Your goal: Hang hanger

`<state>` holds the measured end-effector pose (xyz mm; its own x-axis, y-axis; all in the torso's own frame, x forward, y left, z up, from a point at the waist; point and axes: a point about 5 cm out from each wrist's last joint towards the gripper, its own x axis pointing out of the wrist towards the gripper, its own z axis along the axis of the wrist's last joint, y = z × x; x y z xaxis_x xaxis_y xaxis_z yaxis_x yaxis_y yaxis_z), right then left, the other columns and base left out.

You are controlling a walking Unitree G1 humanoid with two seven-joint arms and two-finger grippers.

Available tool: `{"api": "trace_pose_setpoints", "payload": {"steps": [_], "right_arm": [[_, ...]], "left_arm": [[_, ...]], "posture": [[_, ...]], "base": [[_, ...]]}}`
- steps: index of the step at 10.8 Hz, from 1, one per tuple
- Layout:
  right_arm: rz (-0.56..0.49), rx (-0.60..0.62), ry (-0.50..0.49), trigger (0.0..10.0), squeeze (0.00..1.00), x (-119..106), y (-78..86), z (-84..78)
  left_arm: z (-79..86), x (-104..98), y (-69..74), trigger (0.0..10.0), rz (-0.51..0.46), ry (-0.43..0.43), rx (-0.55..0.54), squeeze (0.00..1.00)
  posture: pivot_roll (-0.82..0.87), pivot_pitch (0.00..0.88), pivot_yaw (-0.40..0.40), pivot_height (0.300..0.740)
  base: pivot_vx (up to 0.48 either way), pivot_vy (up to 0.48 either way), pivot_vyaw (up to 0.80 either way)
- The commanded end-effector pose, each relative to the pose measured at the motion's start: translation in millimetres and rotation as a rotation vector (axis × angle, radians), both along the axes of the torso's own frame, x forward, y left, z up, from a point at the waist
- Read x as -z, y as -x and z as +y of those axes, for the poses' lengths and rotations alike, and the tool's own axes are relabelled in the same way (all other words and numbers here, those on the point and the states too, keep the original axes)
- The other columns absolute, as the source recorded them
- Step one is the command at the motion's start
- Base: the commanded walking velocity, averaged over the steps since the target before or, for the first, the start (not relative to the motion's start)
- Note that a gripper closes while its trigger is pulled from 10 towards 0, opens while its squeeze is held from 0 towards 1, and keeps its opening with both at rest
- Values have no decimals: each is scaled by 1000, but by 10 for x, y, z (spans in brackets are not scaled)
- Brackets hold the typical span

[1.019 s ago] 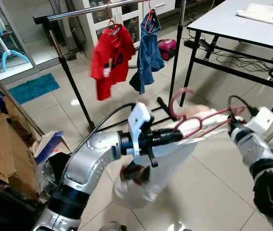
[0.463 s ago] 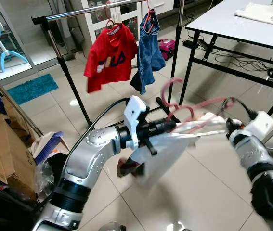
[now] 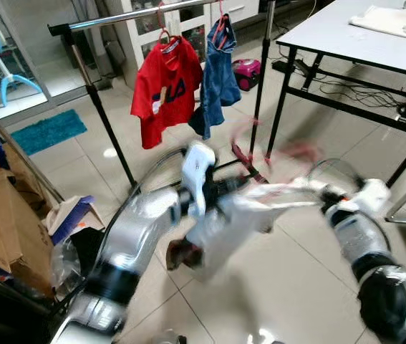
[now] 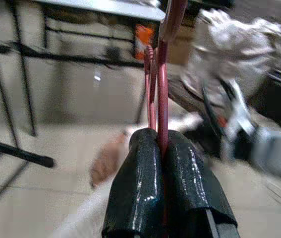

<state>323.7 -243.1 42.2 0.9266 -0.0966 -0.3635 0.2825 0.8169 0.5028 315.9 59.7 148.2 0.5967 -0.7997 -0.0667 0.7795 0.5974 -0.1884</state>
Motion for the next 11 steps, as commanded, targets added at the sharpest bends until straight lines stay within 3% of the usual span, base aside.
{"api": "trace_pose_setpoints", "payload": {"steps": [1,3,4,5,7,9,11], "right_arm": [[-23,-64,78,0,0,-27,-23,53],[-54,-292,259,0,0,-3,-47,365],[-89,-426,381,0,0,-2,-53,574],[-126,-487,427,0,0,-26,-66,697],[-313,-665,479,0,0,-207,-117,1097],[-395,-776,488,0,0,-266,-88,1273],[-437,-978,465,0,0,-211,53,1391]], "left_arm": [[50,-111,-102,10000,-48,17,-90,0],[-68,-245,-238,10000,-65,105,-242,0],[-140,-259,-267,10000,-67,112,-281,0],[-168,-251,-274,10000,-69,104,-294,0],[-195,-172,-313,10000,-83,51,-360,0],[-187,-165,-330,10000,-72,74,-373,0],[-57,-154,-421,10000,49,194,-470,0]], "posture": [[-18,0,73,740],[-21,0,71,740],[-25,0,71,740],[-26,0,71,740],[-27,0,73,740],[-26,0,73,740],[-26,0,71,740]], "base": [[0,0,0],[0,0,0],[0,0,0],[0,0,0],[0,0,0],[0,0,0],[0,0,0]]}}
